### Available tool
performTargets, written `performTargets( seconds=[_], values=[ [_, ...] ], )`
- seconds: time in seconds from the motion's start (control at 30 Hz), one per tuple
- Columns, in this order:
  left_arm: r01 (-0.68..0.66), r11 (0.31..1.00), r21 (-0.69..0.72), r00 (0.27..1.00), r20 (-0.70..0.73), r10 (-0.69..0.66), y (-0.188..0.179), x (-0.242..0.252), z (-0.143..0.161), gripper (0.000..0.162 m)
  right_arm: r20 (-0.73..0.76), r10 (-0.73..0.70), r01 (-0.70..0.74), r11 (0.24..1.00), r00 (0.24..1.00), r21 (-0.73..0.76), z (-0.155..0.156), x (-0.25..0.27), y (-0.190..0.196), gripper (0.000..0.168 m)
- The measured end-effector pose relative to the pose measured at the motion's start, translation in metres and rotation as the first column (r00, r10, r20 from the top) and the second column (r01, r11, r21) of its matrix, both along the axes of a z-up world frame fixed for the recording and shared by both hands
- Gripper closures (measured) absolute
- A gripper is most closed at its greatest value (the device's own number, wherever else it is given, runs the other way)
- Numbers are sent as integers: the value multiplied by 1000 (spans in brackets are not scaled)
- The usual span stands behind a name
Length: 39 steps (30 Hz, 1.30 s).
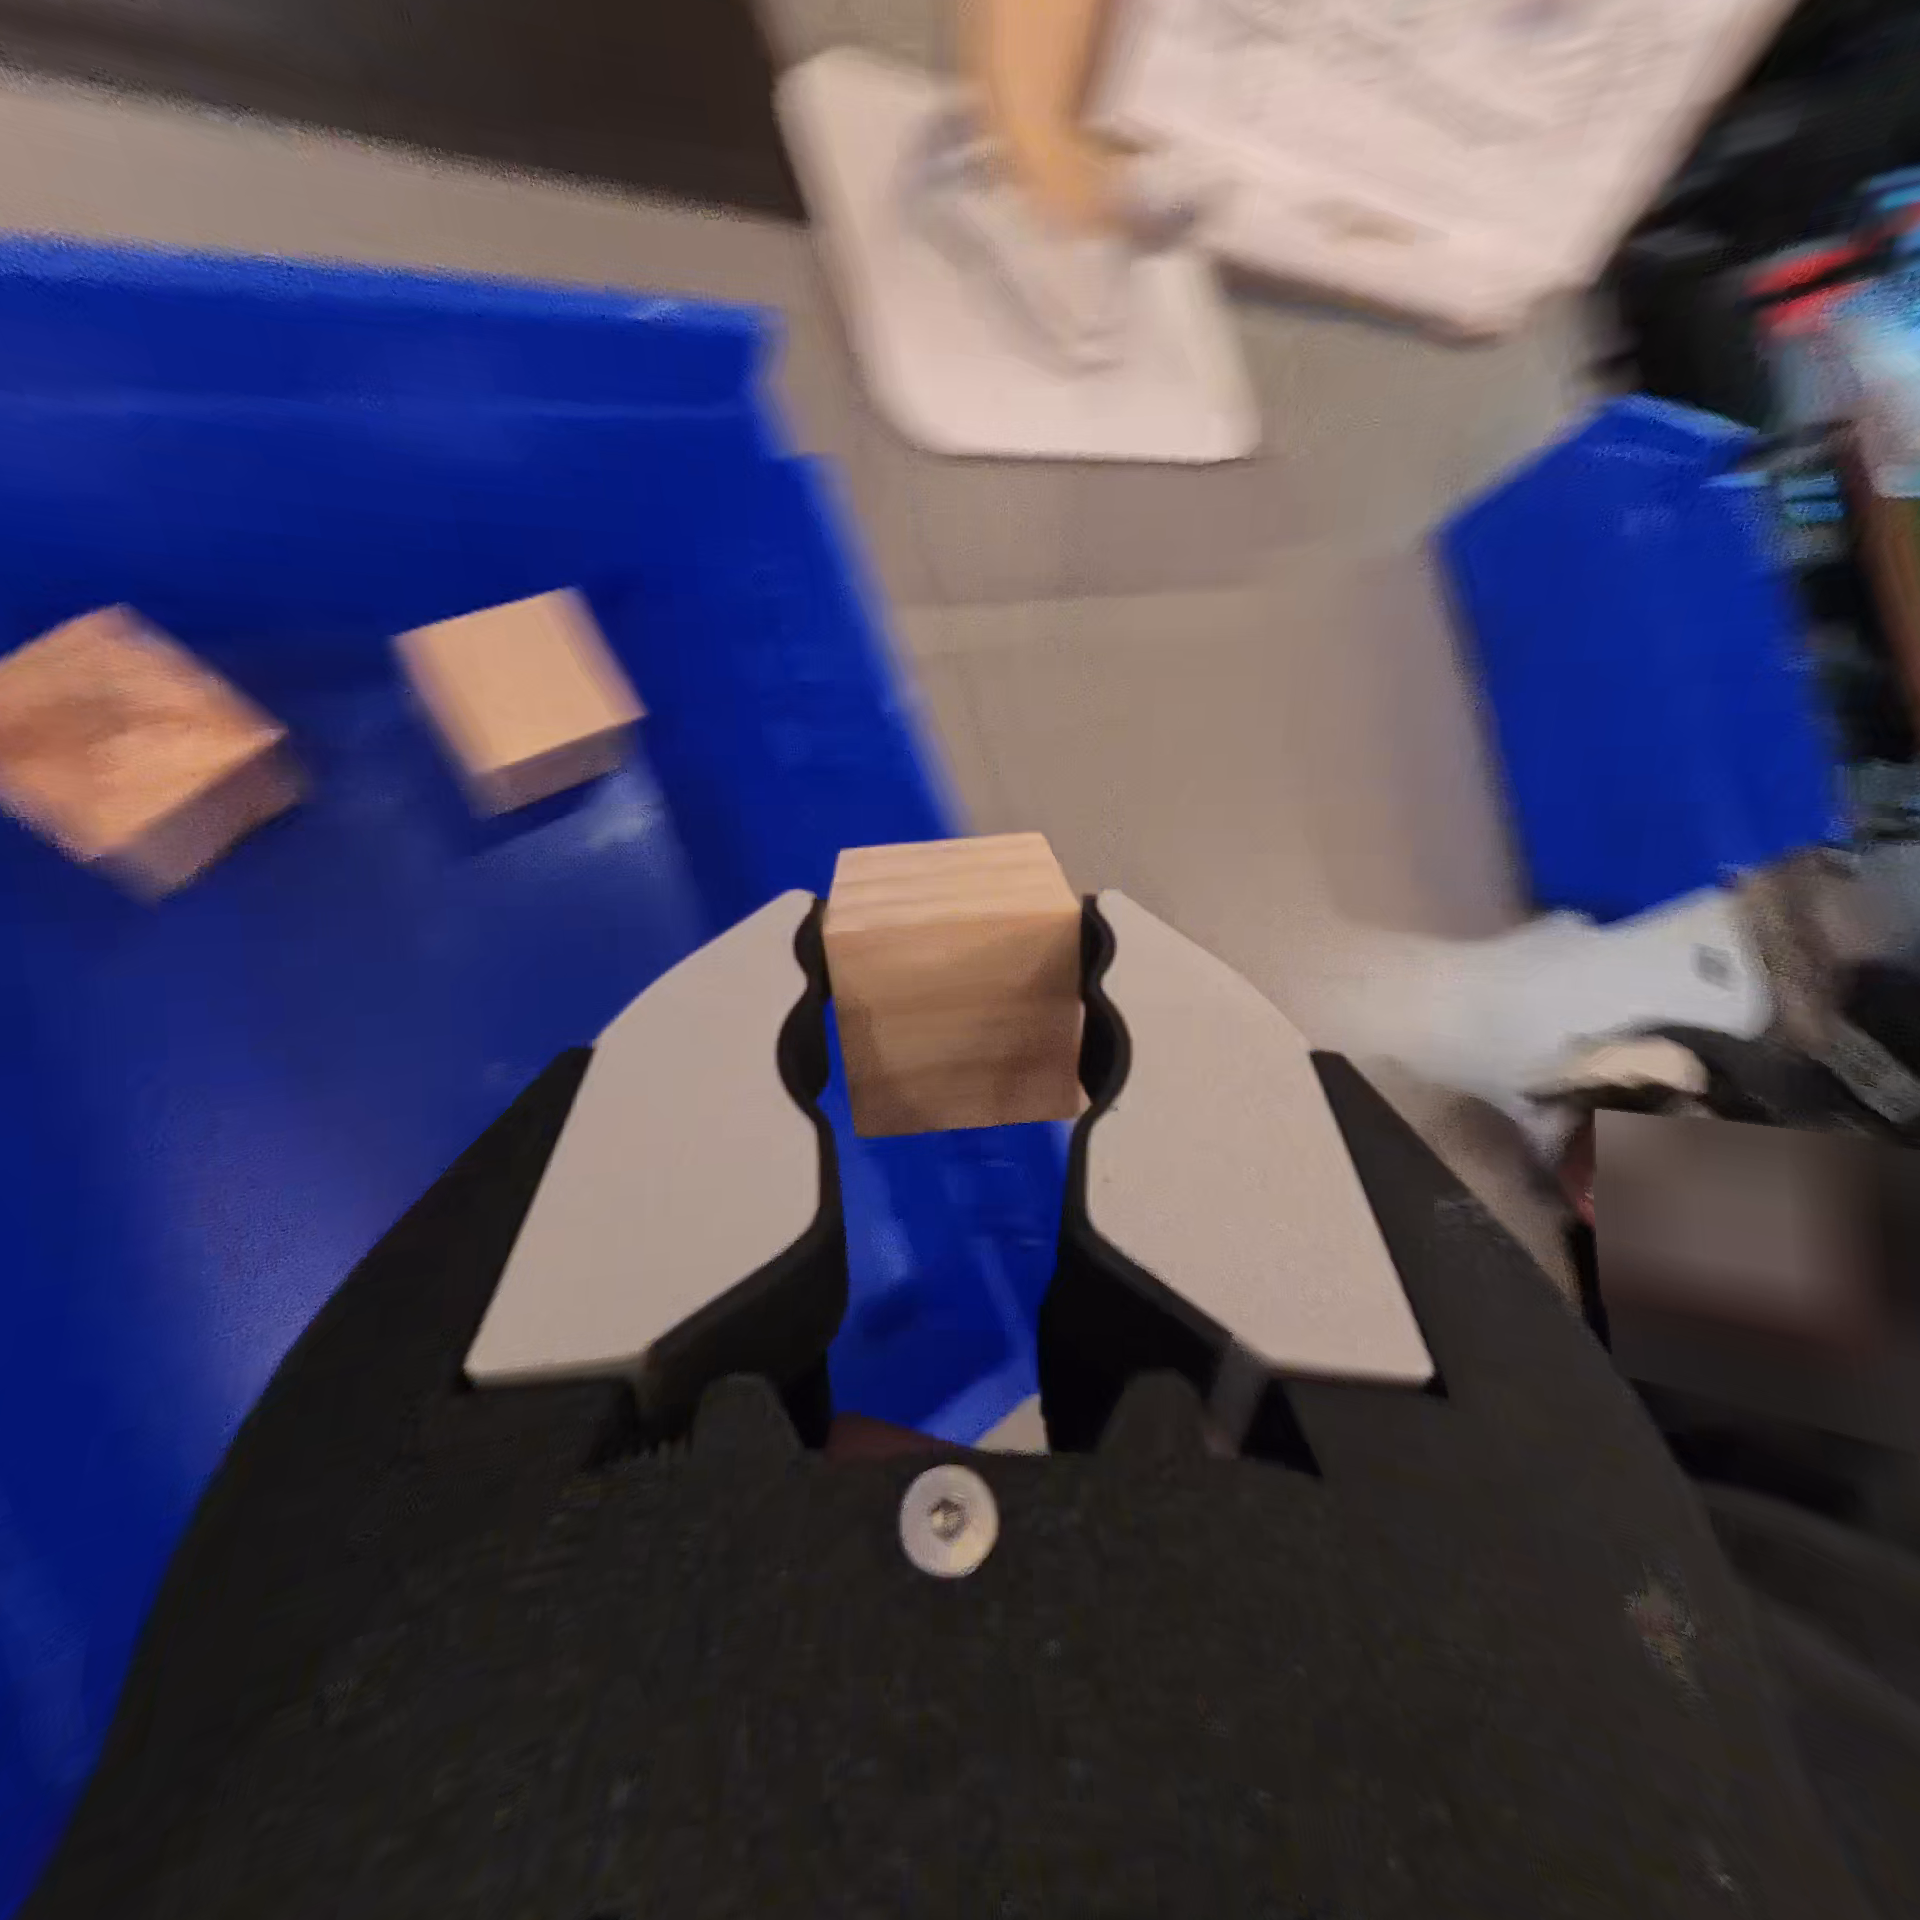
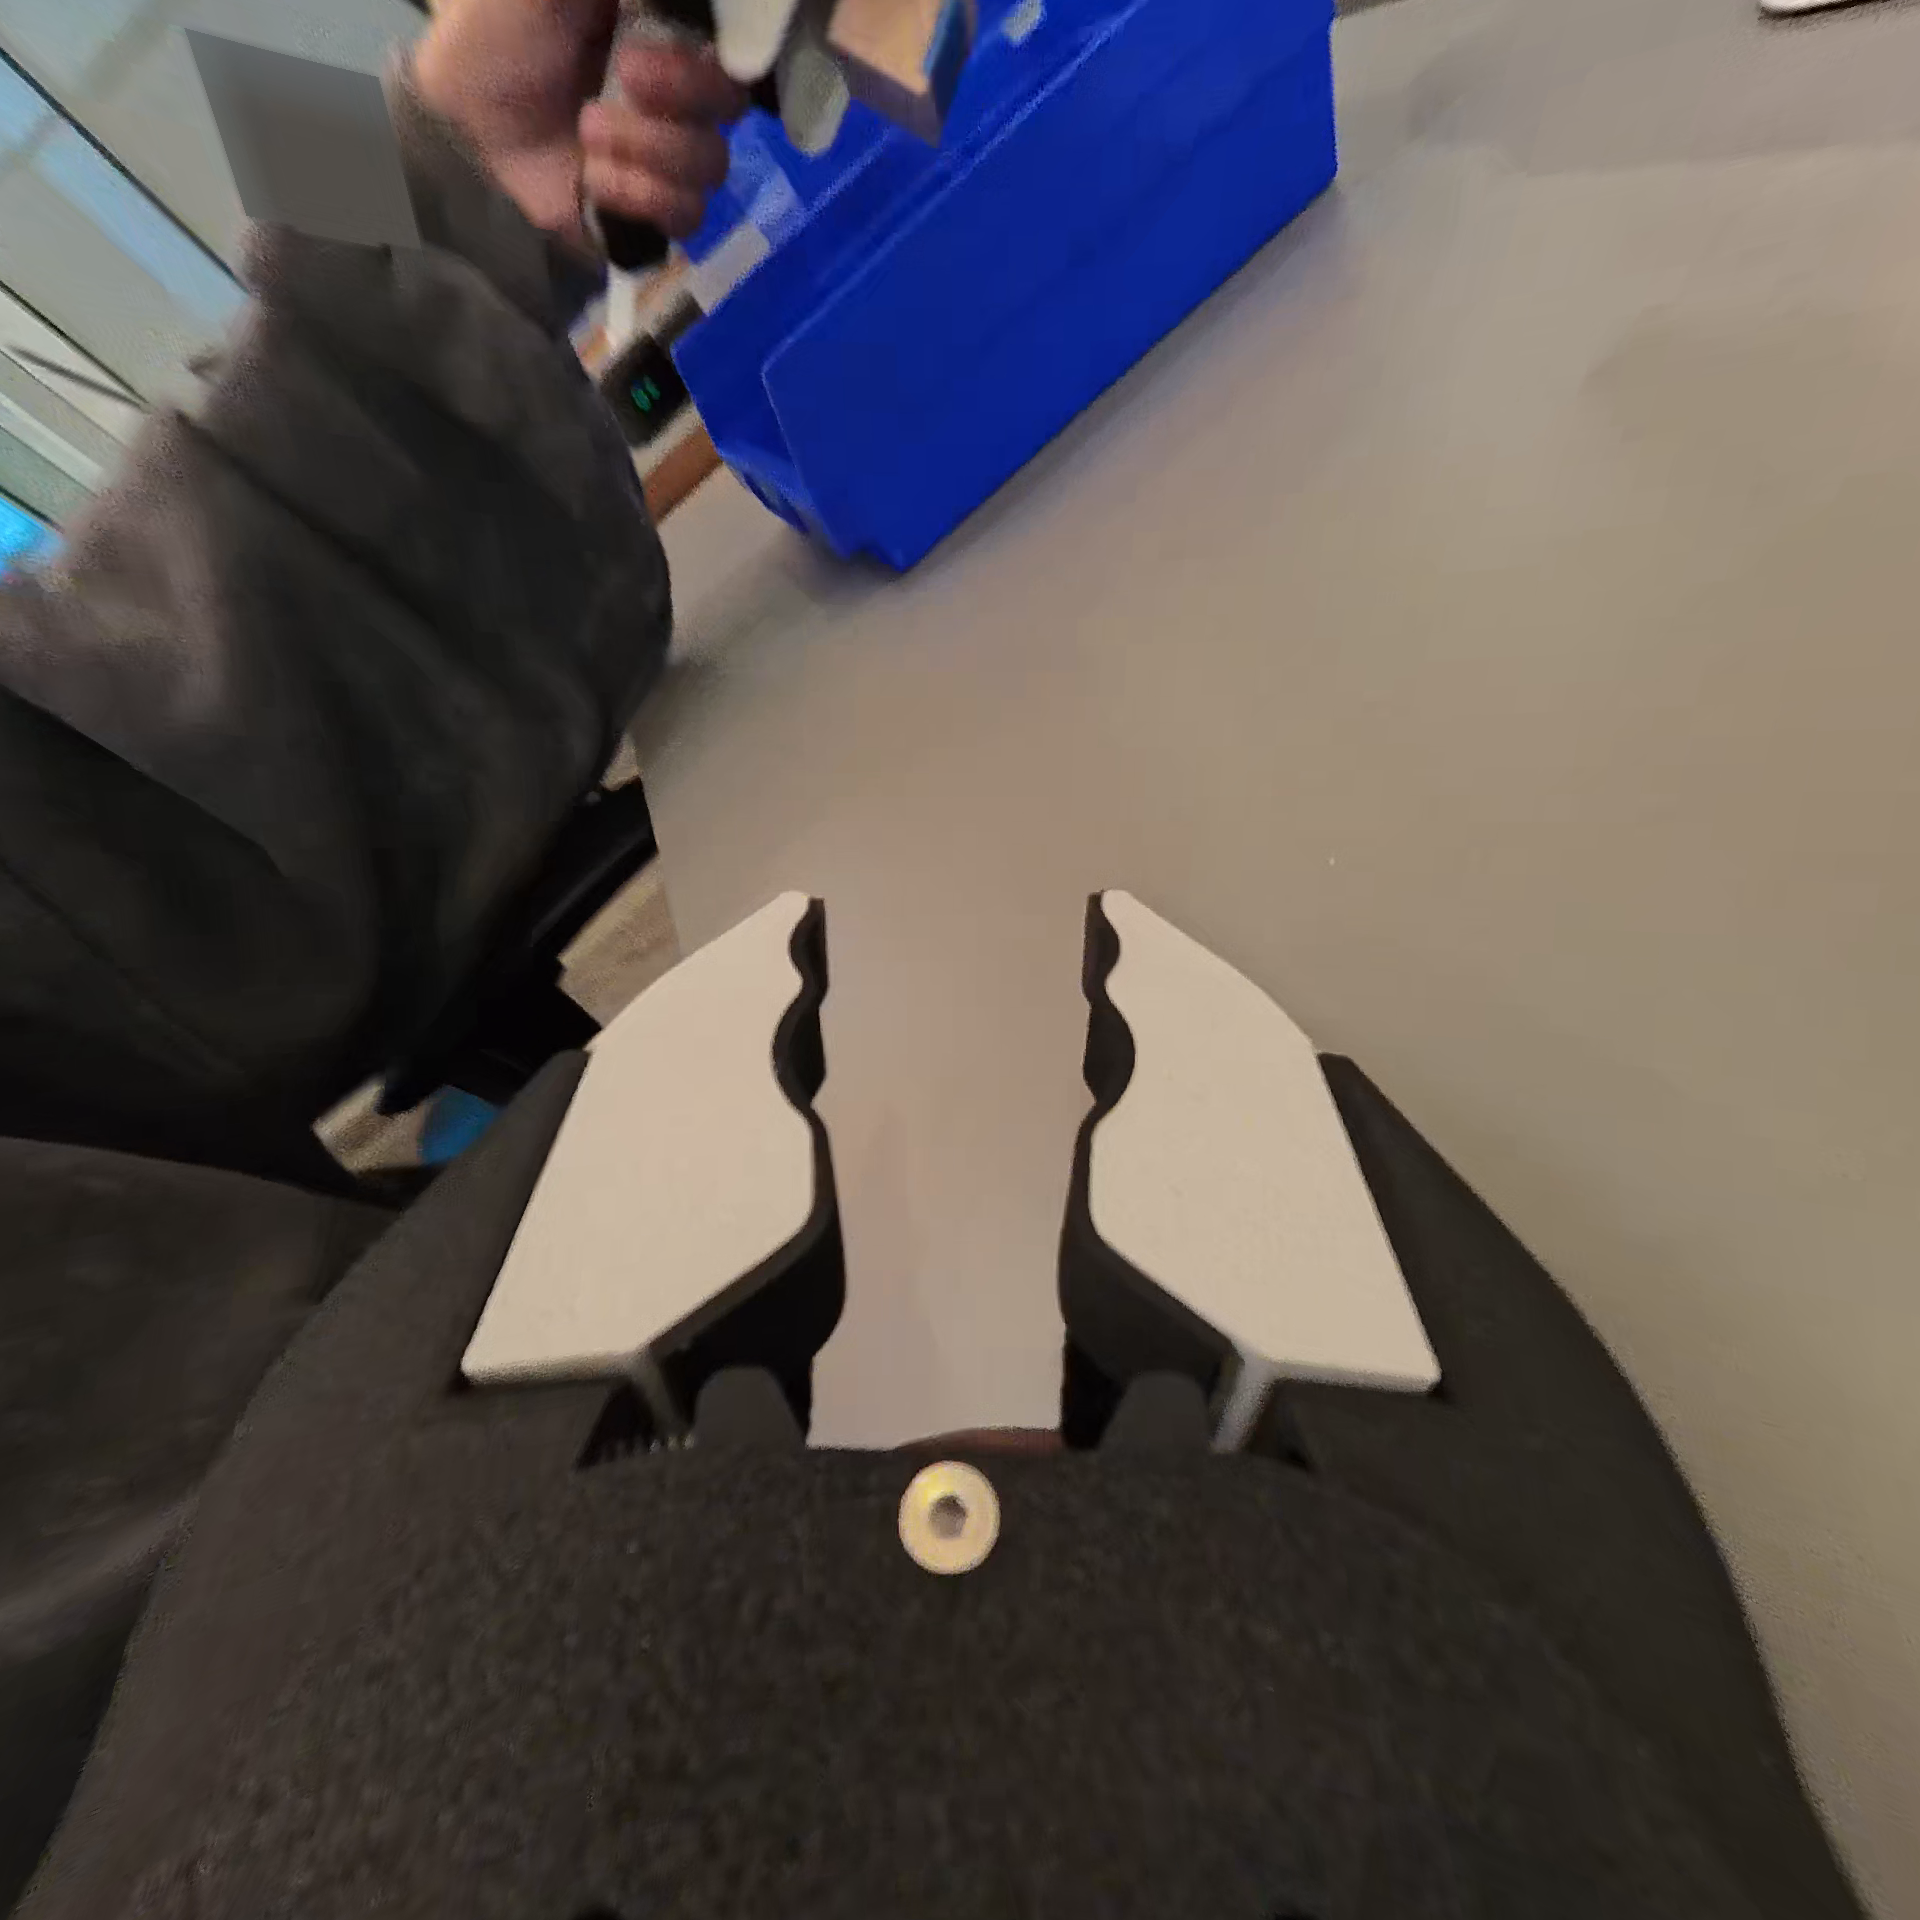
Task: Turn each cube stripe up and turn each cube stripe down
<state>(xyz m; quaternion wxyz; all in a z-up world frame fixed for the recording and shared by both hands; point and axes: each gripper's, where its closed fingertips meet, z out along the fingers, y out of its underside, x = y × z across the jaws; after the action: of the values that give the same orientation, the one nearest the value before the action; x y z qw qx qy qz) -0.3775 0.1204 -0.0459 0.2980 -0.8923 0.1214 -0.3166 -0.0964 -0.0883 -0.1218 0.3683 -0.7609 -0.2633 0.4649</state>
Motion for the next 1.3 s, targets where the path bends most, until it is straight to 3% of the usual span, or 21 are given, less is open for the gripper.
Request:
performTargets(
  seconds=[0.13,0.3,0.37,0.47,0.57,0.63,0.67,0.8,0.87,0.9,1.0,1.07,1.2,1.3],
  values=[
    [201,944,261,914,296,-276,-66,84,57,117,-226,2,-26,994,974,-102,21,-6,22,112],
    [325,814,482,715,438,-544,-128,176,96,118,-553,83,-162,982,829,-97,90,-26,41,101],
    [354,782,512,659,457,-597,-140,205,99,117,-559,130,-162,987,819,-9,109,-36,44,97],
    [391,760,520,657,421,-626,-142,238,86,117,-549,171,-148,985,818,88,126,-49,45,94],
    [420,753,507,641,421,-642,-144,254,74,118,-558,150,-117,989,816,94,128,-53,49,96],
    [430,753,498,653,405,-640,-145,260,63,117,-588,142,-140,989,796,49,126,-50,49,106],
    [437,754,490,630,432,-645,-148,262,62,117,-564,147,-155,987,813,33,118,-48,49,123],
    [444,787,429,682,408,-607,-150,260,40,116,-515,129,-138,990,848,21,103,-40,51,123],
    [415,807,421,710,404,-576,-155,247,38,79,-545,128,-149,989,829,5,105,-35,49,123],
    [391,817,423,746,374,-550,-156,238,33,77,-535,122,-139,990,836,8,104,-32,50,123],
    [281,839,466,882,220,-417,-164,209,4,80,-492,100,-86,995,865,50,104,-20,51,123],
    [238,840,487,923,156,-352,-179,198,-22,89,-464,86,-58,995,882,75,106,-13,52,123],
    [316,847,427,934,17,-357,-203,202,-67,94,-346,35,33,982,938,188,123,9,58,123],
    [385,826,411,906,2,-424,-213,214,-72,96,-212,-142,207,920,967,332,154,65,74,123]
  ],
)
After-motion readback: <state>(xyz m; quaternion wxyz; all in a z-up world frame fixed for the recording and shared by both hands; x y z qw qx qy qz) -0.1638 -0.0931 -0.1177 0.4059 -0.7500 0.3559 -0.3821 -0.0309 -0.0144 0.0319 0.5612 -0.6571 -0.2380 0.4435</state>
